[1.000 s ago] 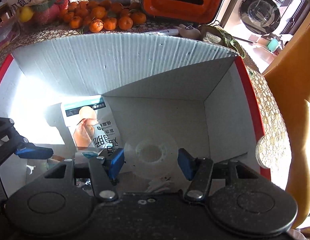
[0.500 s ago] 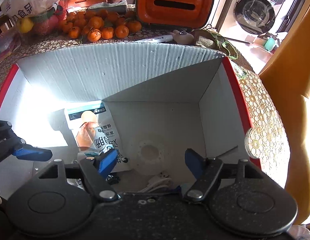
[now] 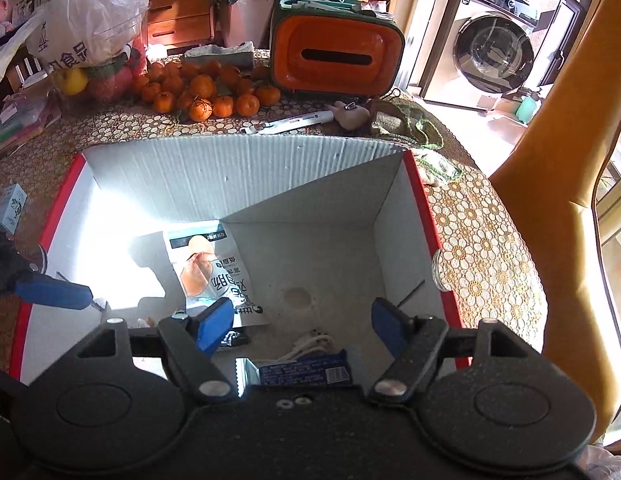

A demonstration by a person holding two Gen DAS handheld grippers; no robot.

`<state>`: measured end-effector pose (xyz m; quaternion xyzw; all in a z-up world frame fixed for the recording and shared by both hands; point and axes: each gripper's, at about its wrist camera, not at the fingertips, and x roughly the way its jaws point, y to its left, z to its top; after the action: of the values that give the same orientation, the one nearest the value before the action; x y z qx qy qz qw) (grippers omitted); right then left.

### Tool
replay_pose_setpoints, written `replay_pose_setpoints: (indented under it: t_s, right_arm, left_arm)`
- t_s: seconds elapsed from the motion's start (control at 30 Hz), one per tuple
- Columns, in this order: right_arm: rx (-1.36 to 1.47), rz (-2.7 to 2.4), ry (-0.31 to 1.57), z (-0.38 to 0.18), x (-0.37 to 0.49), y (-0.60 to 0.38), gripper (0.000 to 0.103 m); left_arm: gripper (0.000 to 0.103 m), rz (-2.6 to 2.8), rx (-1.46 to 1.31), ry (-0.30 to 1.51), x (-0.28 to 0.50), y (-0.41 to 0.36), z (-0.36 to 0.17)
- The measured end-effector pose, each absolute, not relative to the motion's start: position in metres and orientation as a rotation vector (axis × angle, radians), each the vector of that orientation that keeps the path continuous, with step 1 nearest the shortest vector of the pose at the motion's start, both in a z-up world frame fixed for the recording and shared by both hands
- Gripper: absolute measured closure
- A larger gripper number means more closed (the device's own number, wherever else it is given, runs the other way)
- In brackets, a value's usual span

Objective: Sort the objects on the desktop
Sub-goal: 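Lift both open grippers out of the box back over the table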

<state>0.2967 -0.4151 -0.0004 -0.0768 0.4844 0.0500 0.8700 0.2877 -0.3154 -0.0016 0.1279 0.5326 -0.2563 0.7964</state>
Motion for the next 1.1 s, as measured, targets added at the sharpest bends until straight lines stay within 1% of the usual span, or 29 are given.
replay_pose_setpoints:
  t_s: [0.33,0.7,0.83,0.87,1.1]
  right_arm:
    - [-0.158,0.128,0.933,0.029,0.265,-0.414,0.026]
    - [-0.072,0.181,0.794,0.053,0.219,-0.418,0.020]
    - [-0.047,0.203,0.747,0.058,0.202,-0.418,0.017]
    - [-0.036,0.208,0.735,0.060,0.198,-0.418,0.015]
    - [-0.011,0.242,0.673,0.062,0.174,-0.408,0.011]
  left_arm:
    - [0.029,-0.536,0.233,1.059,0.262,-0.295,0.025]
    - [0.027,-0.523,0.148,0.987,0.235,-0.269,0.044]
    - [0.020,-0.509,0.124,0.955,0.221,-0.261,0.045]
    - [0.020,-0.507,0.114,0.951,0.218,-0.259,0.044]
    - [0.019,-0.483,0.081,0.903,0.190,-0.238,0.048]
